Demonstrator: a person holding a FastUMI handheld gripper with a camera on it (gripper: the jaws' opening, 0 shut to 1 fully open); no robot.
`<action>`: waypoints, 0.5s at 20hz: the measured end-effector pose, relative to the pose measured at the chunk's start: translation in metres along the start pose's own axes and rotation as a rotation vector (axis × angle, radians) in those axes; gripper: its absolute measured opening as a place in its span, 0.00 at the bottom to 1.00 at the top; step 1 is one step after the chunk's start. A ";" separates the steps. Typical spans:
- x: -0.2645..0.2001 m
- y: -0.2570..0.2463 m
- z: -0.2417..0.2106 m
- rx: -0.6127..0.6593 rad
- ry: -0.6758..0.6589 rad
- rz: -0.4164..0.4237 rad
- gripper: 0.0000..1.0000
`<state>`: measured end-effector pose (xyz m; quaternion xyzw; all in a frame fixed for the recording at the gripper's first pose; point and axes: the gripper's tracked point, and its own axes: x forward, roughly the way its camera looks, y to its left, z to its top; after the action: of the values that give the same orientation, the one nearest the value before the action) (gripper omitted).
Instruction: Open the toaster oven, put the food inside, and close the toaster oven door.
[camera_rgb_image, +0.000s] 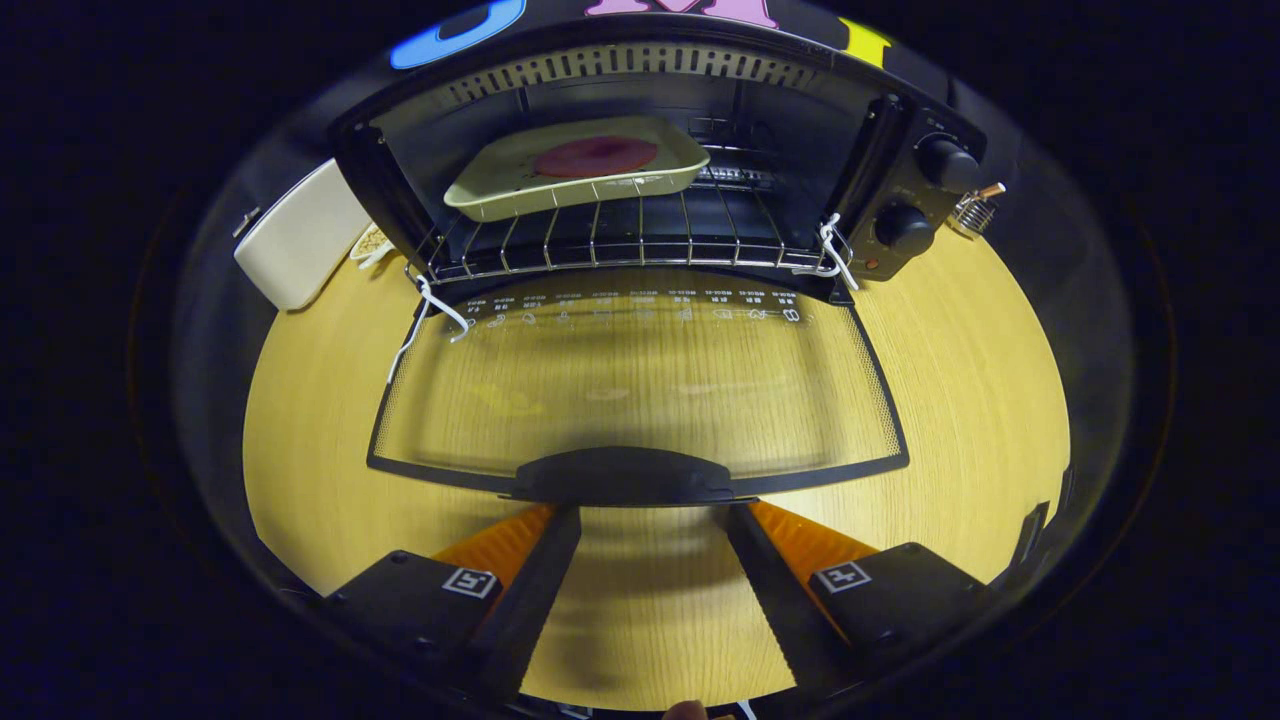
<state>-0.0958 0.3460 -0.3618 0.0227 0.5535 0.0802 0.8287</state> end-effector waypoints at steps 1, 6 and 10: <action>-0.002 -0.001 0.001 -0.011 -0.017 0.000 0.98; -0.021 -0.005 0.008 -0.026 -0.092 0.006 0.98; -0.039 -0.011 0.023 -0.113 -0.198 0.003 0.98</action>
<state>-0.0881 0.3301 -0.3189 -0.0157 0.4635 0.1097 0.8791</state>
